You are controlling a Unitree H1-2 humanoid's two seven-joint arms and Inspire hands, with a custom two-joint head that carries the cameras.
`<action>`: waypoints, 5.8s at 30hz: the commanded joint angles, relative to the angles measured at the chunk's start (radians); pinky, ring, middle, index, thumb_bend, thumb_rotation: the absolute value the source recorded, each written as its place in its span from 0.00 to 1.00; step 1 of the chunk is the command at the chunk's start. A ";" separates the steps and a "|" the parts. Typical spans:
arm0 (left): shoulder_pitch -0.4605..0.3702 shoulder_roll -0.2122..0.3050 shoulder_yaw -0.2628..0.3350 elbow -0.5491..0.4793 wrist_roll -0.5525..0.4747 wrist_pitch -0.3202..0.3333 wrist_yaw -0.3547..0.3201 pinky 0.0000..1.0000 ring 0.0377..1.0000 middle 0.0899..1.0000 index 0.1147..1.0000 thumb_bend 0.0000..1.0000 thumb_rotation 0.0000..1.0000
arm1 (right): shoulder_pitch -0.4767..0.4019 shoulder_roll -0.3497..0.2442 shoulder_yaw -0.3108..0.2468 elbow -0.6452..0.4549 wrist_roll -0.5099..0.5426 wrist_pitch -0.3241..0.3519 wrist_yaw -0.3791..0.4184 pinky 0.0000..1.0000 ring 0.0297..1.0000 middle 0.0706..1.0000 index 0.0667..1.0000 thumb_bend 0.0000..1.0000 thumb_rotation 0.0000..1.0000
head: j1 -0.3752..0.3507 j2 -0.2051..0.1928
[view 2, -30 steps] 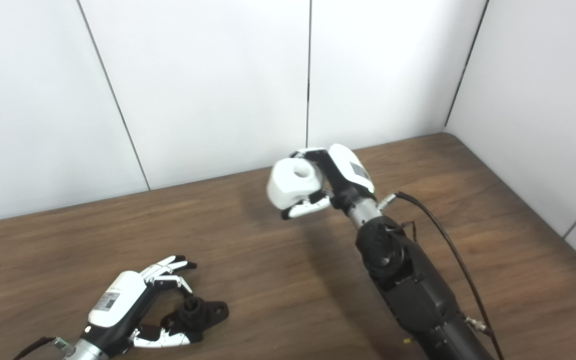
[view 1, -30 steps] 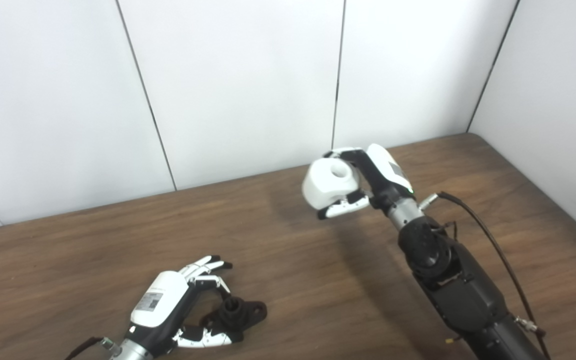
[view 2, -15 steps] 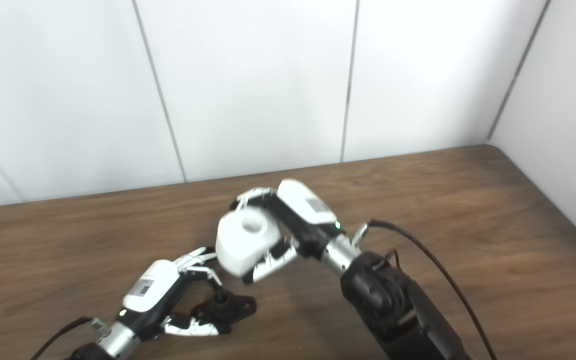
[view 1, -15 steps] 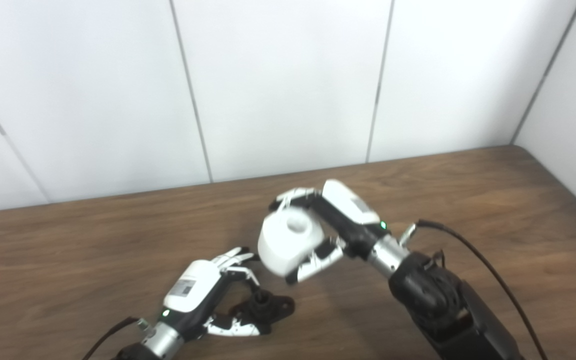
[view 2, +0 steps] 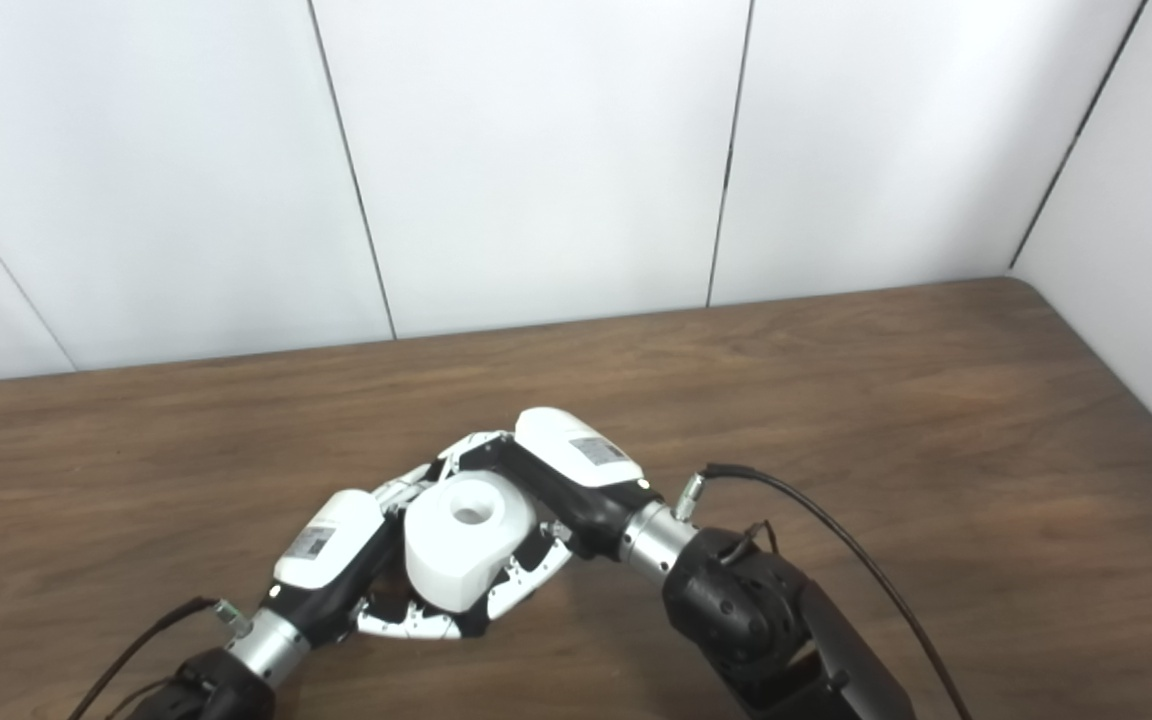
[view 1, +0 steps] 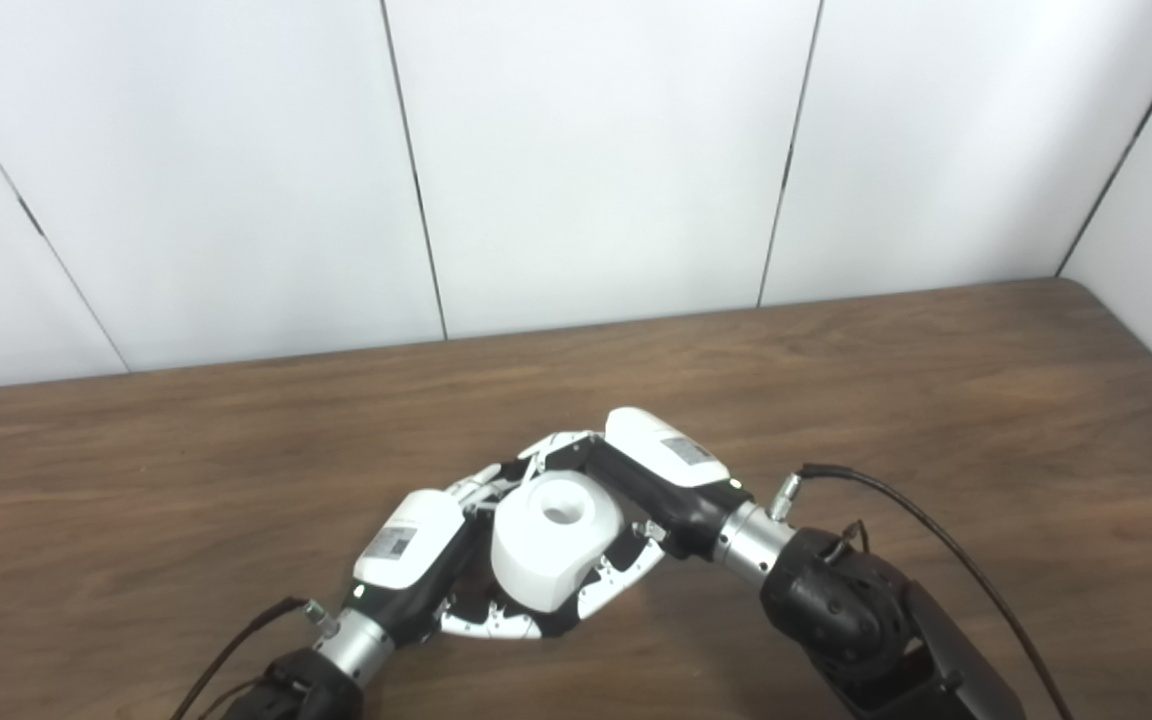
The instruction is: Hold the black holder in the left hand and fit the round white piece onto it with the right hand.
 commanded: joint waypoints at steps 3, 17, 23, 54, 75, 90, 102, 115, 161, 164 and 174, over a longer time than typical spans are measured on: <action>0.048 -0.002 -0.051 0.044 0.069 0.052 -0.080 0.89 0.94 0.86 0.41 0.52 0.06 | -0.037 0.001 0.001 0.011 0.005 -0.049 0.010 0.62 0.73 0.74 0.44 0.52 0.13 | 0.003 0.005; 0.054 -0.002 -0.052 0.027 0.054 0.059 -0.095 0.90 0.95 0.87 0.41 0.52 0.06 | -0.064 0.001 -0.008 0.088 0.000 -0.093 0.015 0.63 0.74 0.74 0.44 0.52 0.13 | 0.007 0.015; 0.054 -0.001 -0.052 0.034 0.049 0.051 -0.088 0.89 0.95 0.86 0.41 0.52 0.06 | -0.088 -0.006 -0.047 0.015 0.024 -0.077 0.027 0.58 0.72 0.74 0.44 0.52 0.13 | 0.005 0.020; 0.043 -0.003 -0.057 0.053 0.058 0.048 -0.074 0.87 0.94 0.86 0.41 0.52 0.06 | -0.178 -0.064 -0.100 -0.025 0.063 -0.049 0.146 0.60 0.71 0.72 0.44 0.52 0.13 | 0.019 0.035; 0.053 -0.002 -0.054 0.022 0.042 0.058 -0.094 0.89 0.95 0.87 0.41 0.52 0.06 | -0.188 -0.061 -0.052 0.124 0.034 -0.142 0.134 0.58 0.70 0.73 0.44 0.52 0.14 | 0.029 0.045; 0.056 -0.010 -0.055 0.019 0.046 0.066 -0.092 0.88 0.94 0.86 0.41 0.52 0.06 | -0.174 -0.052 -0.004 0.193 -0.001 -0.188 0.112 0.58 0.71 0.72 0.44 0.52 0.14 | 0.037 0.055; 0.054 -0.009 -0.055 0.011 0.045 0.070 -0.096 0.88 0.94 0.86 0.41 0.52 0.06 | -0.170 -0.057 0.016 0.209 -0.007 -0.209 0.110 0.58 0.71 0.72 0.44 0.52 0.14 | 0.044 0.060; 0.054 -0.005 -0.046 0.008 0.029 0.074 -0.104 0.89 0.94 0.86 0.41 0.52 0.06 | -0.160 -0.096 0.006 0.210 0.005 -0.224 0.118 0.58 0.71 0.72 0.44 0.52 0.13 | 0.040 0.063; 0.052 -0.009 -0.050 -0.014 0.039 0.097 -0.106 0.87 0.93 0.86 0.41 0.52 0.06 | -0.151 -0.114 0.074 0.226 -0.012 -0.232 0.123 0.59 0.72 0.72 0.44 0.52 0.13 | 0.045 0.080; 0.053 -0.009 -0.050 -0.019 0.039 0.102 -0.108 0.87 0.93 0.86 0.41 0.52 0.06 | -0.156 -0.113 0.078 0.239 -0.015 -0.241 0.114 0.59 0.71 0.72 0.44 0.52 0.13 | 0.046 0.083; 0.055 -0.003 -0.048 -0.022 0.038 0.100 -0.108 0.87 0.93 0.85 0.41 0.52 0.06 | -0.158 -0.133 0.071 0.236 -0.021 -0.239 0.117 0.60 0.72 0.72 0.44 0.52 0.13 | 0.042 0.087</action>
